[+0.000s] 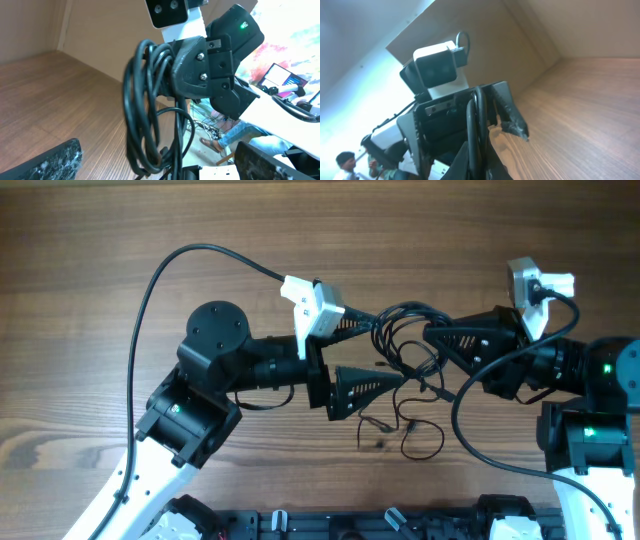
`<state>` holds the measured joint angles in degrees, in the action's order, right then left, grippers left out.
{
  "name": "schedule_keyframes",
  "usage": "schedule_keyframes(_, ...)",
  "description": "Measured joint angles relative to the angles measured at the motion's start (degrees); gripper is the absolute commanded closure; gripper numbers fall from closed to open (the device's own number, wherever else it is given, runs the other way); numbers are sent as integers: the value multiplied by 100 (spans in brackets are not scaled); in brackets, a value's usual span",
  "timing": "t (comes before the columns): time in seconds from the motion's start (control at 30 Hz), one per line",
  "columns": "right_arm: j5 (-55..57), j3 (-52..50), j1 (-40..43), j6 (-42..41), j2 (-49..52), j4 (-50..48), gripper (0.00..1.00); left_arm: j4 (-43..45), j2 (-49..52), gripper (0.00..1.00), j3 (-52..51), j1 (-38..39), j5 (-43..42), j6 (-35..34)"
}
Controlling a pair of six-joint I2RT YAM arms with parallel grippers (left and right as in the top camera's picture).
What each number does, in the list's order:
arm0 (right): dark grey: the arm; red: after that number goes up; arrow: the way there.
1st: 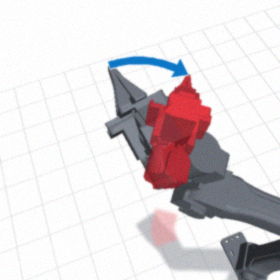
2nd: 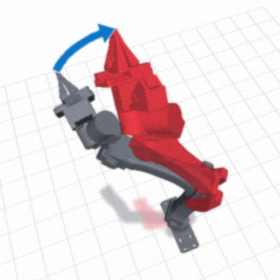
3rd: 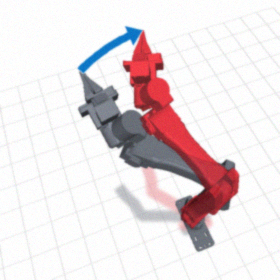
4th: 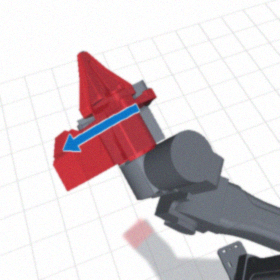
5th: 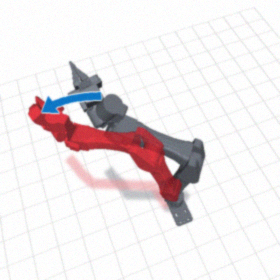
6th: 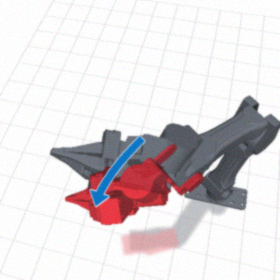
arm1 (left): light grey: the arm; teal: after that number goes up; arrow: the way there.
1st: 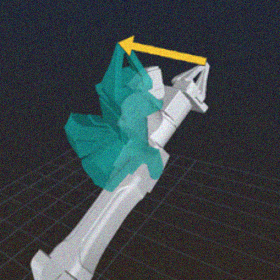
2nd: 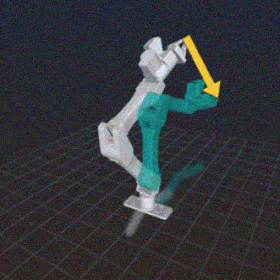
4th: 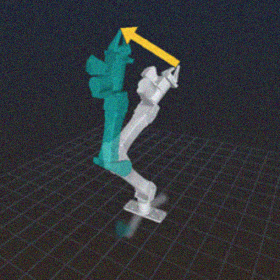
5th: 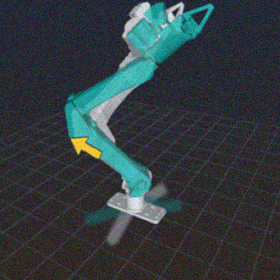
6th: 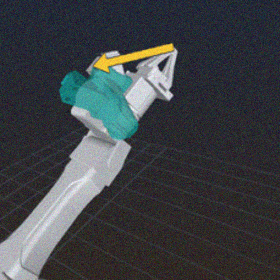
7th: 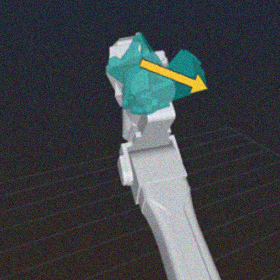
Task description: Untangle cables
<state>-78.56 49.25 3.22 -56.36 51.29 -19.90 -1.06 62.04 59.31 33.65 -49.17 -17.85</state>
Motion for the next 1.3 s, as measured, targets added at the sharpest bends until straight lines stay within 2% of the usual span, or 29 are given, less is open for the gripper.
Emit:
schedule_keyframes(0.1,-195,0,0,-120,0,-37,96,76,87,6,0,7,2,0)
schedule_keyframes(0.13,-245,0,0,-136,0,-37,96,162,142,11,0,7,2,-11)
schedule_keyframes(0.17,-267,0,0,-151,0,-37,96,245,186,30,0,7,2,-37)
schedule_keyframes(0.2,-293,0,0,-153,4,-39,96,365,229,59,0,7,22,-98)
schedule_keyframes(0.23,-308,0,0,-153,4,-39,96,452,267,71,0,7,24,-146)
schedule_keyframes(0.3,-310,0,0,-153,4,-39,96,496,343,87,0,7,22,-188)
schedule_keyframes(0.33,-308,0,0,-151,15,-39,96,503,372,87,0,13,20,-201)
schedule_keyframes(0.4,-308,0,2,-153,85,-42,96,498,400,96,0,26,20,-240)
schedule_keyframes(0.43,-308,0,2,-153,136,-42,94,505,404,96,0,26,20,-256)
schedule_keyframes(0.5,-308,0,2,-151,251,-74,41,520,407,96,0,26,26,-262)
schedule_keyframes(0.53,-310,0,2,-184,339,-179,23,522,407,96,0,26,35,-260)
schedule_keyframes(0.57,-315,0,2,-90,391,-264,16,540,409,96,0,17,42,-284)
schedule_keyframes(0.6,-323,0,39,42,420,-306,12,584,409,96,0,-22,39,-354)
schedule_keyframes(0.73,-323,0,728,367,435,-339,9,953,426,96,0,-673,-437,-809)
schedule_keyframes(0.83,-323,0,1119,400,439,-337,9,1099,431,96,0,-778,-859,-973)
schedule_keyframes(1.07,-439,0,1123,420,466,-337,12,1469,435,96,0,-420,-1054,-1038)
schedule_keyframes(1.3,-1078,0,1123,553,470,-361,13,1547,439,96,0,-367,-595,-1185)
